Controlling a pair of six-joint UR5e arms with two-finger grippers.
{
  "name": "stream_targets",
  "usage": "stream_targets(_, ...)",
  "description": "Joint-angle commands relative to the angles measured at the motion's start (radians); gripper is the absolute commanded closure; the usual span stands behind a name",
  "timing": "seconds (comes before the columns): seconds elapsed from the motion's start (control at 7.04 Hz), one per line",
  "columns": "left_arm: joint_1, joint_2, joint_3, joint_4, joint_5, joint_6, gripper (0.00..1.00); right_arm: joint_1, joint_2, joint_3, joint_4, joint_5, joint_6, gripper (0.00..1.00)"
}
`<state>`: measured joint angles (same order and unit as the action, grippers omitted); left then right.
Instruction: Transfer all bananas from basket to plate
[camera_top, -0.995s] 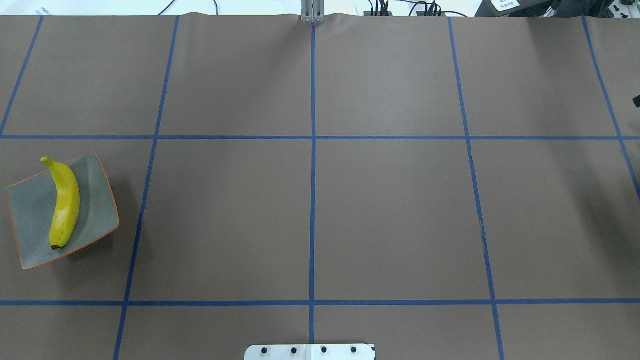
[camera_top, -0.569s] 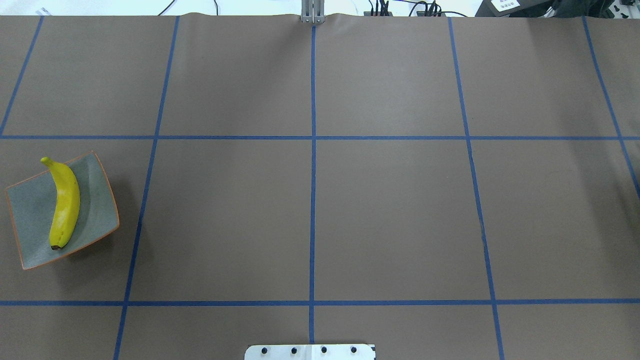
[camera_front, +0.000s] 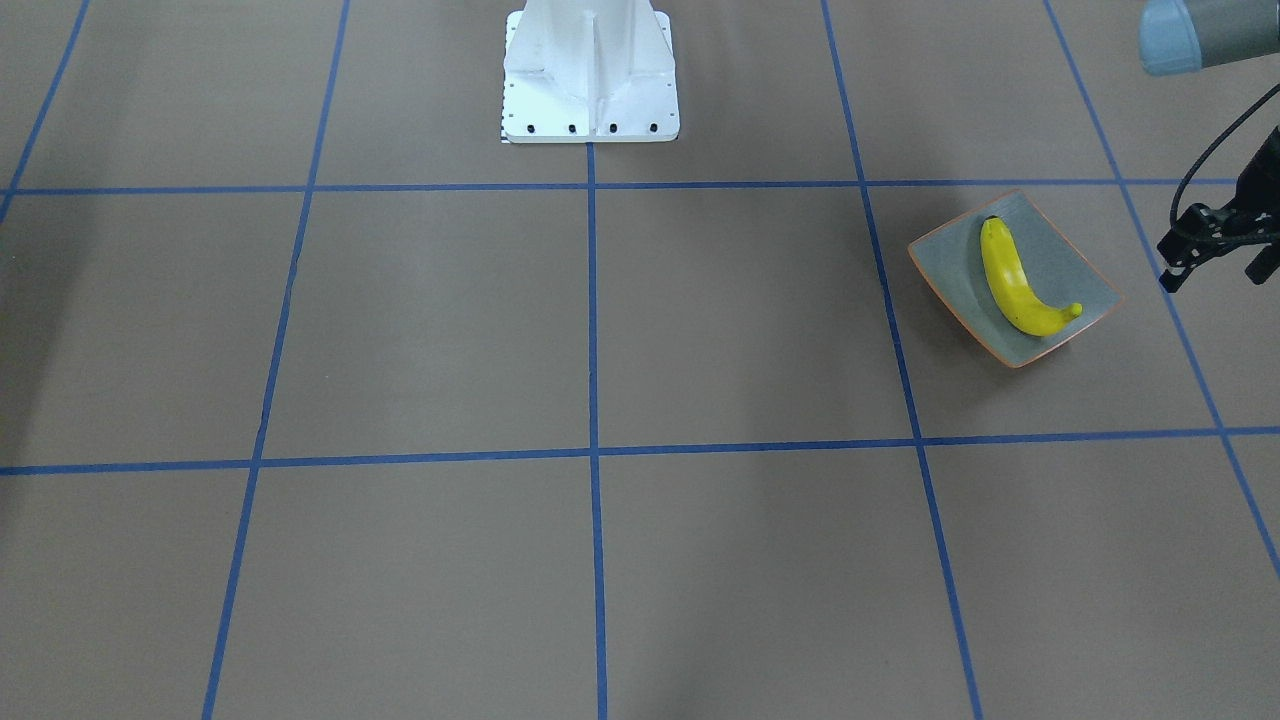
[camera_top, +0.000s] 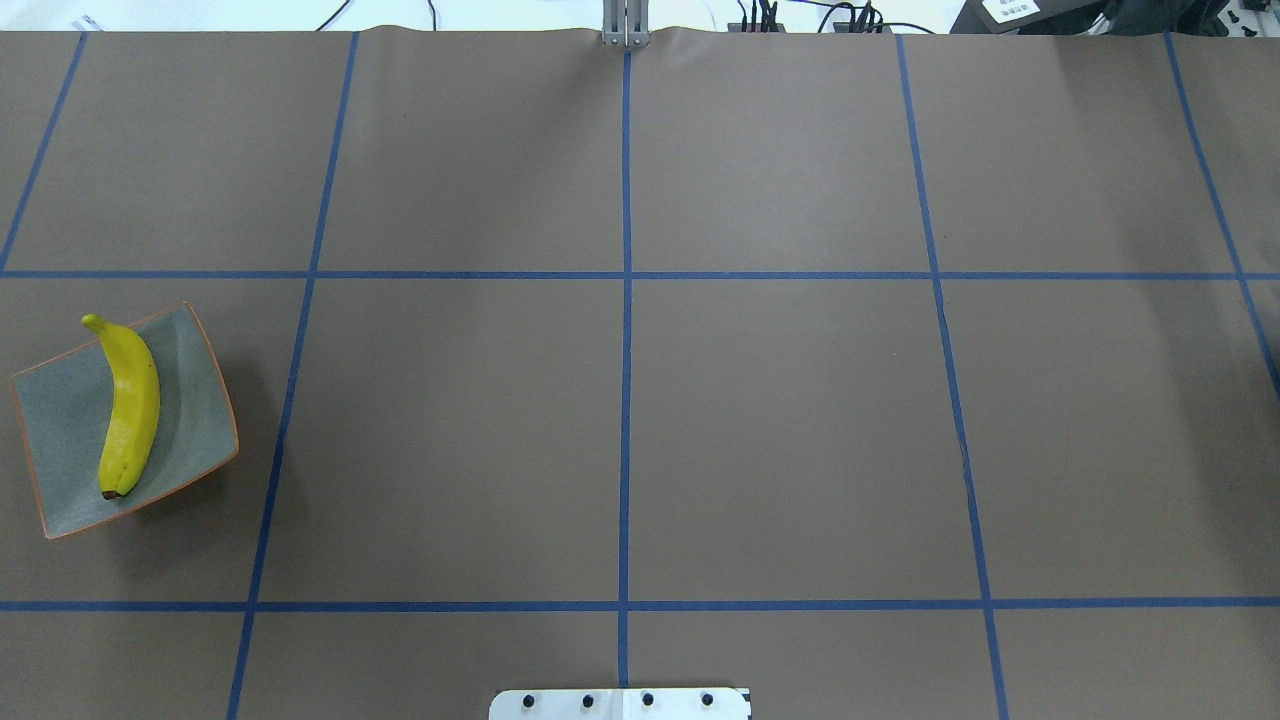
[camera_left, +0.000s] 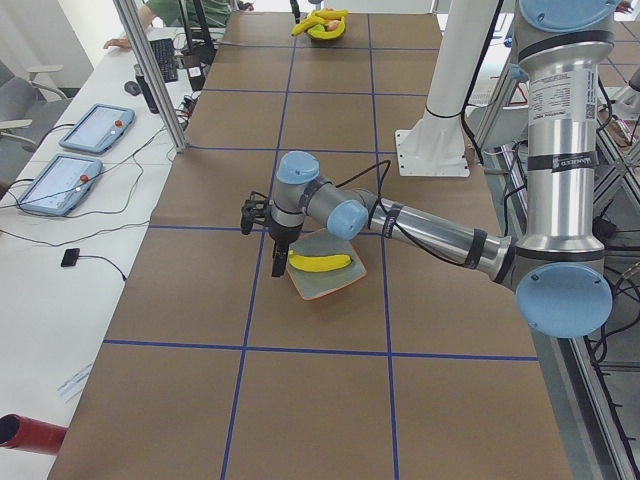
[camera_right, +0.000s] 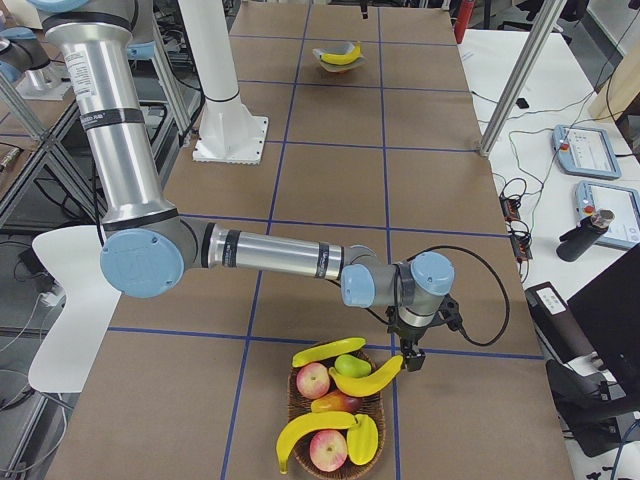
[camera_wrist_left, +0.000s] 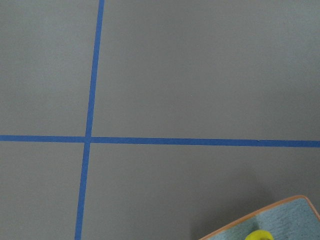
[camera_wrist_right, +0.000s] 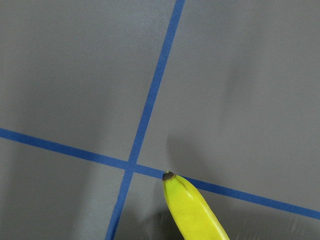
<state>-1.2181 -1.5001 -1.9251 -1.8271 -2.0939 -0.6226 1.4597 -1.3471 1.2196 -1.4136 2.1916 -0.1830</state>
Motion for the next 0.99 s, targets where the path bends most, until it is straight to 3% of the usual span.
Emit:
stream_targets(0.0,0.000,-0.014,0.008,0.000,0.000,-0.002,0.00,-0.012,0.018,-0.055,-0.001,-0.042,-0.035,0.00)
stream_targets(0.85,0.002,-0.031,-0.001,0.000,0.000,-0.006,0.00,-0.021,0.022,-0.112,0.001,-0.093,-0.108,0.00)
